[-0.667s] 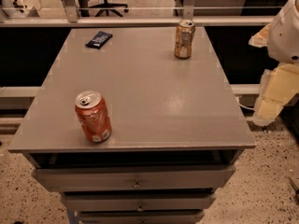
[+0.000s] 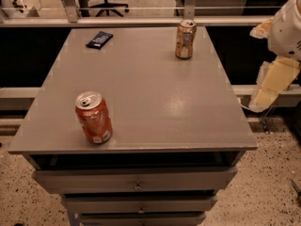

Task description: Knock orange can over

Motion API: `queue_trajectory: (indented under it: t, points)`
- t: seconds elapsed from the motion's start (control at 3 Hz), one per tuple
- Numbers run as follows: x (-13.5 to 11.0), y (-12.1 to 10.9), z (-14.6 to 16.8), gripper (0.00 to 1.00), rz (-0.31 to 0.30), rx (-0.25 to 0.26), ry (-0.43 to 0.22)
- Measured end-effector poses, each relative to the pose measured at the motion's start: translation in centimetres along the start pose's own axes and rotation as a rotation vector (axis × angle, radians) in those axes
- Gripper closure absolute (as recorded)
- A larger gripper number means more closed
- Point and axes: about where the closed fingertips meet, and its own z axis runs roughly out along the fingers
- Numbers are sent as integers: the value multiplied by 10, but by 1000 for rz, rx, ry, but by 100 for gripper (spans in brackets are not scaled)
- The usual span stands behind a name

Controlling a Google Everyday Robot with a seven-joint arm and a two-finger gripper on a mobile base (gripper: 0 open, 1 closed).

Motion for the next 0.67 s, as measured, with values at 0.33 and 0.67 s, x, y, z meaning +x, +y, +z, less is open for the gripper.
queue_trajectory:
  t: [0.33, 0.67]
  points:
    - [-8, -63, 36, 0, 14, 65, -134]
    - [-29, -124, 82, 0, 53, 86, -294]
